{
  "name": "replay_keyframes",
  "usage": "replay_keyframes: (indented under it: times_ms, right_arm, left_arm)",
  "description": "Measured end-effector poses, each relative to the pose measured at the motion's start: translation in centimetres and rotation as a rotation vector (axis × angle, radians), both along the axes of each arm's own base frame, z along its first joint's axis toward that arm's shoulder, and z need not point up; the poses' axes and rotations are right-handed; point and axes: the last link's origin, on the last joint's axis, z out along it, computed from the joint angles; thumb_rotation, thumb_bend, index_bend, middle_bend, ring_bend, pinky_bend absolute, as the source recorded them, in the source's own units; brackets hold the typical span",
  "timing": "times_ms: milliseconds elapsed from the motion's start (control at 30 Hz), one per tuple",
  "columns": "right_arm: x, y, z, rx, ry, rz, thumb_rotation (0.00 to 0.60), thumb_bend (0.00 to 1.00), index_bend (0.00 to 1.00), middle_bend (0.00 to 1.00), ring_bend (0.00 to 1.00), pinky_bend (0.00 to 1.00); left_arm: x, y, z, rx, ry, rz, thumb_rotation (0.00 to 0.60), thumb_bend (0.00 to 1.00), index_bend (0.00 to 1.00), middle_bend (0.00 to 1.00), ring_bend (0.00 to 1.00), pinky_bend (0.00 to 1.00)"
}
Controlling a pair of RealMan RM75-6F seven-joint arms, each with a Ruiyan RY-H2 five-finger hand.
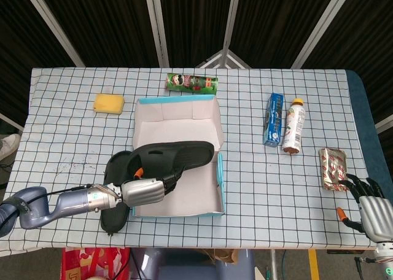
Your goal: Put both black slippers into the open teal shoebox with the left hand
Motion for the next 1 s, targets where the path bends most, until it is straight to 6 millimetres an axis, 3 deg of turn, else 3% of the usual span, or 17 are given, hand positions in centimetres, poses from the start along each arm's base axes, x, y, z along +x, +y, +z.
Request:
replay_keyframes:
  times_ms: [400, 1000]
  right_arm:
    - [0.0, 0.0, 0.0, 0.002, 0.001, -0.003, 0.6, 0.36, 0.24, 0.16, 0.2, 0.09]
    - [-0.1, -0.1, 0.0, 0.002, 0.001, -0.005, 0.6, 0.36, 0.24, 0.16, 0.2, 0.09]
  left_arm:
    - [-1.3, 0.0, -1.9, -0.044, 0.015, -0.011, 0.6, 0.4, 0.6, 0.6, 0.19, 0.13]
    - [-1.6, 1.0, -4.8, -0.104, -0.029, -0.031, 0.6, 0.4, 0.6, 0.6, 0.19, 0.13]
